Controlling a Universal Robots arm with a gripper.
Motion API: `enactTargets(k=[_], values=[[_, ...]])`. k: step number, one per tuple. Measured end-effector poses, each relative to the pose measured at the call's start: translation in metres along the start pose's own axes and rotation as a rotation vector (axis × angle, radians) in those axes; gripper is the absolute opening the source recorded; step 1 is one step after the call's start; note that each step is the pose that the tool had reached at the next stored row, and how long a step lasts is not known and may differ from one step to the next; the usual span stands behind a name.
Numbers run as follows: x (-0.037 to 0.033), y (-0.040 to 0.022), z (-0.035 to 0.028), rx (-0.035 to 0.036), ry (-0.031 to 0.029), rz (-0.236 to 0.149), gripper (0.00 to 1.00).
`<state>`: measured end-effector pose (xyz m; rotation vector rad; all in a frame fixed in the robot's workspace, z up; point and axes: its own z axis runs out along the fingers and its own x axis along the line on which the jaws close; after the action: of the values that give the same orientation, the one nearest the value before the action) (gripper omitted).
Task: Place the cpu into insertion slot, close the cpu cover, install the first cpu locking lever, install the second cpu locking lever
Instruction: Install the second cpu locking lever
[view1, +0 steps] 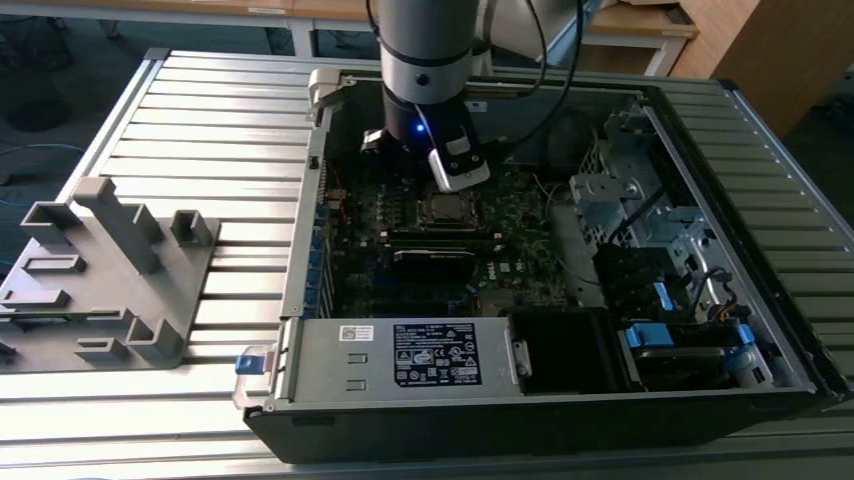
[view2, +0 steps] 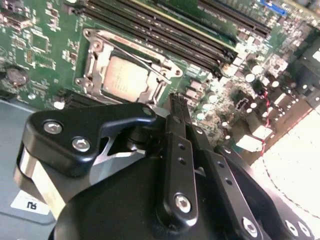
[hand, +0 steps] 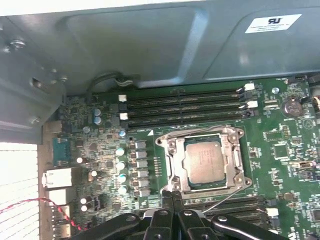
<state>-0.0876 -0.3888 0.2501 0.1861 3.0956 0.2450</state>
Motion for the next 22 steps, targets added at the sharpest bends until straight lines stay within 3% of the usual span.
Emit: enactTargets(k=[9,22], values=[[-0.0167,0.002,0.0007,0.0003,0.0016,0.001,0.1],[-0.0216,-0.006,0.0021,0.0039,0.0006,0.004,0.1]])
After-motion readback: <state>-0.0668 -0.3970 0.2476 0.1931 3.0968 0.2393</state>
